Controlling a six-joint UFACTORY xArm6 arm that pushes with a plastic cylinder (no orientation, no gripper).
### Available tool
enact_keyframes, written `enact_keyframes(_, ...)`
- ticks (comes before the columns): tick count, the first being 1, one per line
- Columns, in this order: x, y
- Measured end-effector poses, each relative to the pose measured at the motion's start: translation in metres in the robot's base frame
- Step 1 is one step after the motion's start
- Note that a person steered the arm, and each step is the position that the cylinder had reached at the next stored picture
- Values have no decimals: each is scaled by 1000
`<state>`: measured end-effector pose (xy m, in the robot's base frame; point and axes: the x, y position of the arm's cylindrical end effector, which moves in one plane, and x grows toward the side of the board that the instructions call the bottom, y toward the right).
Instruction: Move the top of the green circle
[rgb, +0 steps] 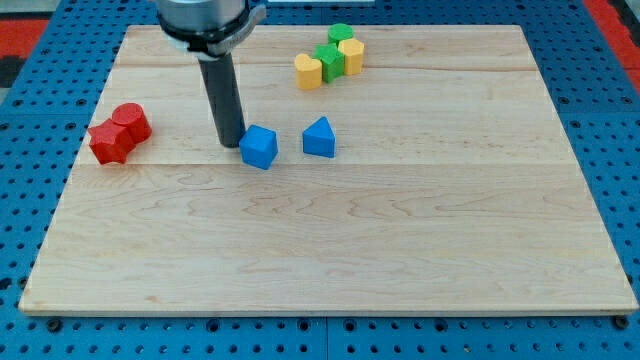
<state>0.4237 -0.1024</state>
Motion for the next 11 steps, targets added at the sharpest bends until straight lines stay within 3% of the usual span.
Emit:
enact_keyframes(2,4,63)
enact_keyframes(5,-141,-46)
enact_keyframes(6,-205,-18)
enact_keyframes(7,-231,34)
enact_keyframes(10,-230,181)
enact_keyframes(11,-232,260)
